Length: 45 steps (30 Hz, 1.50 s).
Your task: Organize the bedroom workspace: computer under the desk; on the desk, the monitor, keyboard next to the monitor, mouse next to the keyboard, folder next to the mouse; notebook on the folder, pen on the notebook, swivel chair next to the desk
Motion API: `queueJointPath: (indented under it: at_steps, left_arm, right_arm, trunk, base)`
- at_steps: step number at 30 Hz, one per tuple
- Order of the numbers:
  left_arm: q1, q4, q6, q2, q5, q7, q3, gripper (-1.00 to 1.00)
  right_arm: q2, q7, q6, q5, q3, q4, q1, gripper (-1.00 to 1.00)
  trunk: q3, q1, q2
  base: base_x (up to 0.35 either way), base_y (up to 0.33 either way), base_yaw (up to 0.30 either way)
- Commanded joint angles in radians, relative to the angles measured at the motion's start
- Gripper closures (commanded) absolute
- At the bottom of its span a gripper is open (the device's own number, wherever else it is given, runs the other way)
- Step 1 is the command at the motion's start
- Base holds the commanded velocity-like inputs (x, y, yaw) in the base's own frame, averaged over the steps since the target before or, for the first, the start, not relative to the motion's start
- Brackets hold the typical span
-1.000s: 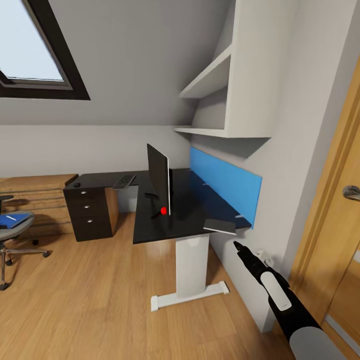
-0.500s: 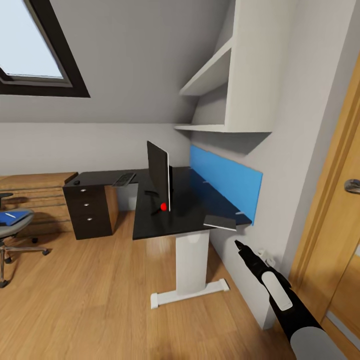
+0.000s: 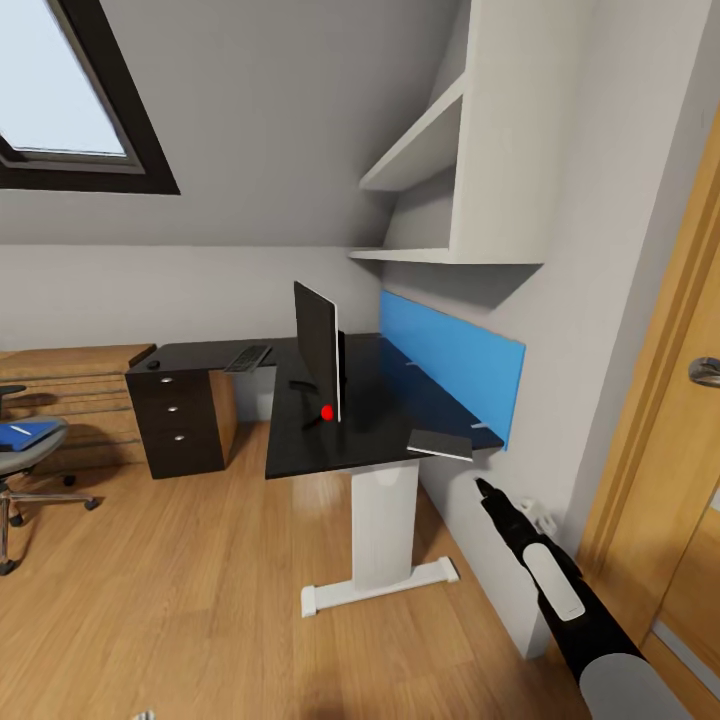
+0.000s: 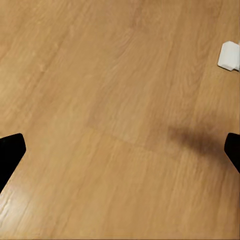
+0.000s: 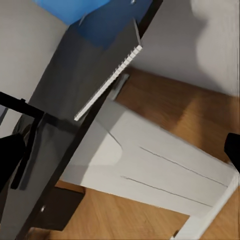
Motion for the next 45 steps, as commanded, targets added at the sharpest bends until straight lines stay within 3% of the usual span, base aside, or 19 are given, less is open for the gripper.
queueJointPath:
  at_steps: [1, 5, 6, 12, 14, 23, 45]
  left_arm:
    - [0.000, 0.003, -0.021, 0.000, -0.003, 0.004, -0.002, -1.00]
    - [0.000, 0.017, -0.050, -0.001, -0.018, 0.004, -0.003, -1.00]
    - [0.000, 0.029, -0.057, -0.001, -0.022, 0.004, -0.004, -1.00]
    - [0.000, 0.052, -0.066, -0.001, -0.028, 0.003, -0.005, -1.00]
    - [0.000, 0.055, -0.068, -0.001, -0.029, 0.003, -0.005, -1.00]
    - [0.000, 0.059, -0.070, -0.001, -0.030, 0.003, -0.004, -1.00]
    - [0.000, 0.059, -0.071, 0.000, -0.030, 0.002, -0.005, -1.00]
  right_arm:
    - [0.001, -0.019, 0.000, -0.025, -0.002, -0.002, 0.000, -1.00]
    - [0.000, -0.035, -0.004, -0.191, -0.007, 0.009, 0.000, -1.00]
    - [0.000, -0.037, -0.004, -0.264, -0.008, 0.017, 0.000, -1.00]
    - [-0.005, -0.040, -0.001, -0.433, -0.008, 0.032, 0.000, -1.00]
    - [-0.005, -0.040, 0.002, -0.467, -0.008, 0.034, 0.000, -1.00]
    - [-0.005, -0.041, 0.004, -0.488, -0.008, 0.036, 0.000, -1.00]
    - [-0.010, -0.043, 0.003, -0.487, -0.011, 0.051, 0.000, -1.00]
  trunk:
    - [-0.001, 0.000, -0.001]
    - [-0.001, 0.000, -0.001]
    - [-0.001, 0.000, -0.001]
    - [-0.001, 0.000, -0.001]
    - [-0.001, 0.000, -0.001]
    - [-0.001, 0.000, -0.001]
    - [-0.001, 0.000, -0.001]
  base:
    - [0.000, 0.000, 0.000]
    - [0.000, 0.000, 0.000]
    - [0.000, 0.000, 0.000]
    - [0.005, 0.000, 0.000]
    - [0.116, 0.000, 0.000]
    - [0.274, 0.000, 0.000]
    - [0.263, 0.000, 0.000]
